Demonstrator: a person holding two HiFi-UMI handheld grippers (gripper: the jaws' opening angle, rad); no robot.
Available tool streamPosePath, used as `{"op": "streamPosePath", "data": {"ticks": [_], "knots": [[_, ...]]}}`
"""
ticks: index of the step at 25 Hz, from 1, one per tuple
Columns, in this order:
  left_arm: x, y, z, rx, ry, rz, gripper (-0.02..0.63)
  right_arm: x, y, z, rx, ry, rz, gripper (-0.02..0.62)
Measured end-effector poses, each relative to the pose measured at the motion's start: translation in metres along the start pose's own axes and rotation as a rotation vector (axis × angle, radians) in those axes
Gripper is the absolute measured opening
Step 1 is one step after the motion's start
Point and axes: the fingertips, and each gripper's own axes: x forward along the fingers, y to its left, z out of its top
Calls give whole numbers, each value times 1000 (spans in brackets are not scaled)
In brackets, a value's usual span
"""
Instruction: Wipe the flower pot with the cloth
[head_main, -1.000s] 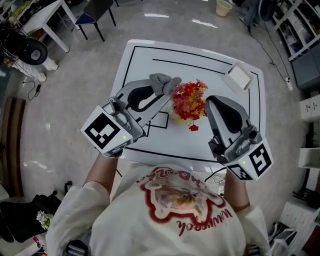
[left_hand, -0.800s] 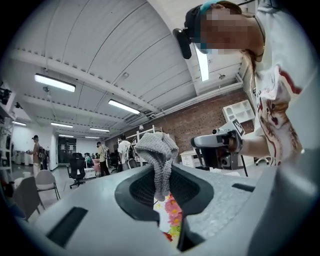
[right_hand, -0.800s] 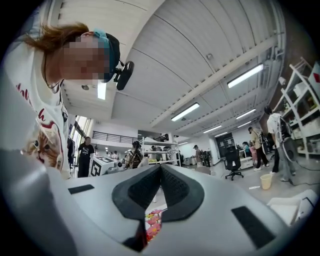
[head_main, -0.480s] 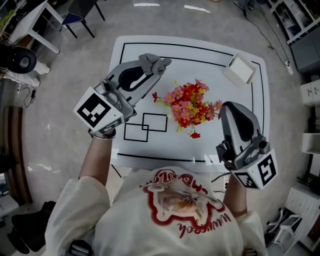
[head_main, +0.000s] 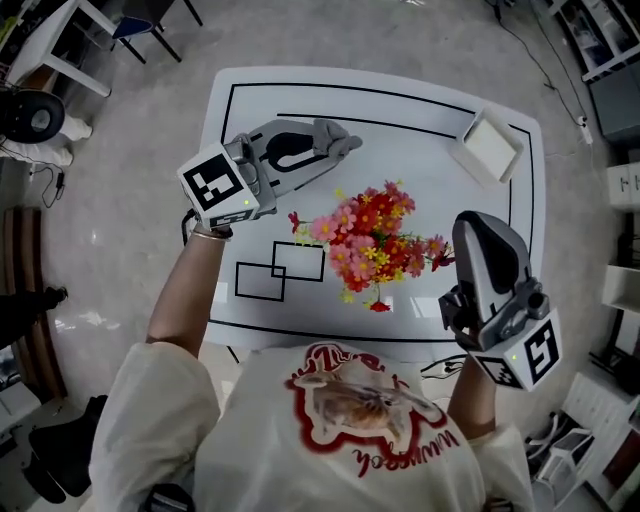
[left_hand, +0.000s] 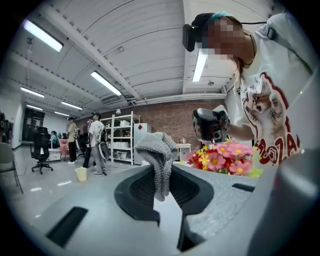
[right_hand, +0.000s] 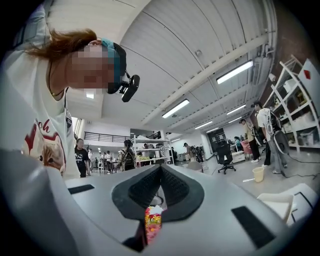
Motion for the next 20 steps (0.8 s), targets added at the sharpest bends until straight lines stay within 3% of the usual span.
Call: {"op": "streamPosePath", "data": {"ticks": [10, 20], "knots": [[43, -31, -63, -21, 134, -288, 52, 0, -22, -17, 44, 11, -42, -2], [53, -55, -83, 26, 212, -404, 52, -4, -32, -19, 65, -1, -74, -2]]}}
